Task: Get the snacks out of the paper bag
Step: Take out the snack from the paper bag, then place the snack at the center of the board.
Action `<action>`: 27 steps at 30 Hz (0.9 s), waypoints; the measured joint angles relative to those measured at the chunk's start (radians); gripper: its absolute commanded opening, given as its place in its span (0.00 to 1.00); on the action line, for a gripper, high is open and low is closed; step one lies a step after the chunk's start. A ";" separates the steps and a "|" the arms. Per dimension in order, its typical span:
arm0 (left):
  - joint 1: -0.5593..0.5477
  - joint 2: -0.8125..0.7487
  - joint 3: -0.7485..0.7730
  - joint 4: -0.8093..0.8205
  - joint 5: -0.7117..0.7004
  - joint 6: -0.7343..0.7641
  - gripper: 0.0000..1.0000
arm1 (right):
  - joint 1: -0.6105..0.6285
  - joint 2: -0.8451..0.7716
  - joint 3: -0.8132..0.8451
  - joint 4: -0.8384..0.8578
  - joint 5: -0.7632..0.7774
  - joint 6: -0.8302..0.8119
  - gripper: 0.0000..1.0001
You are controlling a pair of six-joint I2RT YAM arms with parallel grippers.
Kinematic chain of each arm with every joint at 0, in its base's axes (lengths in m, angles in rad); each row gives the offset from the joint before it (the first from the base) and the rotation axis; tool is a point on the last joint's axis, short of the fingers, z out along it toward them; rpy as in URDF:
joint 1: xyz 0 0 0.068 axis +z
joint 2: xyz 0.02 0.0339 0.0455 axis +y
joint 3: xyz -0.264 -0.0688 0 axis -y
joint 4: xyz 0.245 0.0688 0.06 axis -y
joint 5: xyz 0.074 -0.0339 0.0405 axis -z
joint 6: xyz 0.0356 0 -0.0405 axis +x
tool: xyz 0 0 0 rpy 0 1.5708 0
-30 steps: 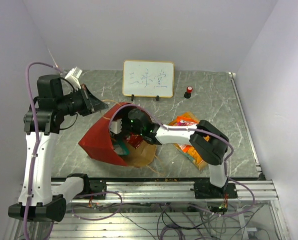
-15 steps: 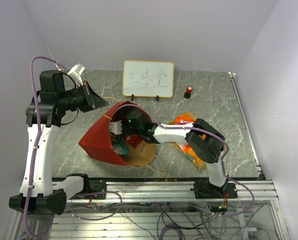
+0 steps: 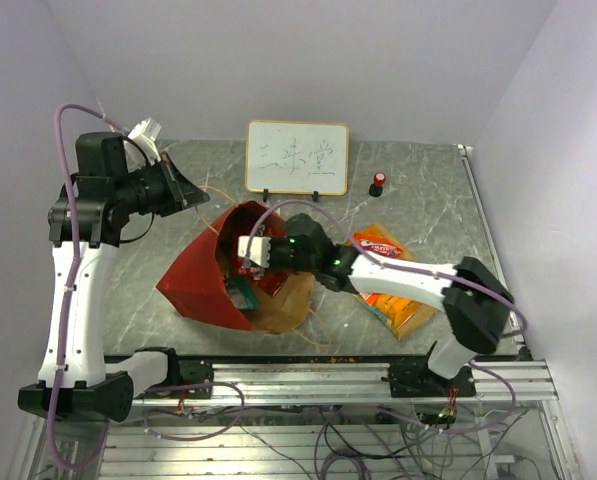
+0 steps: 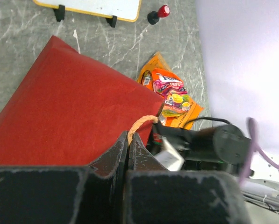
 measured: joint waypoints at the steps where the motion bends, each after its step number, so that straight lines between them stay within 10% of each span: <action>1: 0.000 -0.010 -0.018 0.011 -0.006 -0.014 0.07 | 0.000 -0.047 -0.032 -0.002 -0.003 0.020 0.00; 15: 0.000 -0.043 -0.168 0.104 -0.056 -0.175 0.07 | 0.010 -0.681 -0.205 -0.261 -0.066 0.253 0.00; 27: 0.000 -0.014 -0.168 0.119 -0.055 -0.202 0.07 | -0.047 -0.788 -0.048 -0.293 0.682 0.426 0.00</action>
